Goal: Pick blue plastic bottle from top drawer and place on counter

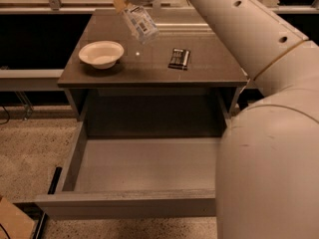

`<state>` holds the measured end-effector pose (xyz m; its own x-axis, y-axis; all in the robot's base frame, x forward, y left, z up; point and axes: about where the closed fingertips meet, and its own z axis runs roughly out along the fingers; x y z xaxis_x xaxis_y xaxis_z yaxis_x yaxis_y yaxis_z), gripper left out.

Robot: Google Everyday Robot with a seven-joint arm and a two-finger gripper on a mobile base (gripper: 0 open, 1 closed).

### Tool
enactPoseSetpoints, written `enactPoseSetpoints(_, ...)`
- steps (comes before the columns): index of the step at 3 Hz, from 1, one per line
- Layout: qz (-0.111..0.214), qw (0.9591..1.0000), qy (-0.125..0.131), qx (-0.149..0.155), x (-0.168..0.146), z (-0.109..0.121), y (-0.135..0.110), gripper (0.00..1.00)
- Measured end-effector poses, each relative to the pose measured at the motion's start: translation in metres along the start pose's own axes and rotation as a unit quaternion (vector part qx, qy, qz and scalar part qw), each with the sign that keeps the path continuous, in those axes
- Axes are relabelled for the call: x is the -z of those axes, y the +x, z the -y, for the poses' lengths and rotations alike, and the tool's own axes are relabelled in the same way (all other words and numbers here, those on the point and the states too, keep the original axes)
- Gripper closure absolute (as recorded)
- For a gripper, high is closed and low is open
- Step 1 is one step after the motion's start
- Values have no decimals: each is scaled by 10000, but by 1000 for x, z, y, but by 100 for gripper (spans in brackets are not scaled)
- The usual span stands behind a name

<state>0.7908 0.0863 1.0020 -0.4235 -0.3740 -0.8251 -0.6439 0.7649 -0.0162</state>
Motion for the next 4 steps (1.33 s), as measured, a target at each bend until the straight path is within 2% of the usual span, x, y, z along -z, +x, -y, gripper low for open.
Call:
enactPoseSetpoints(1, -151, 9986, 441, -269, -32, 22, 15, 100)
enactPoseSetpoints(2, -466, 9960, 438, -618, -63, 42, 50, 100)
enactPoseSetpoints(3, -668, 9946, 46, -797, -78, 41, 73, 100)
enactPoseSetpoints(4, -680, 9945, 34, -796, -80, 39, 74, 82)
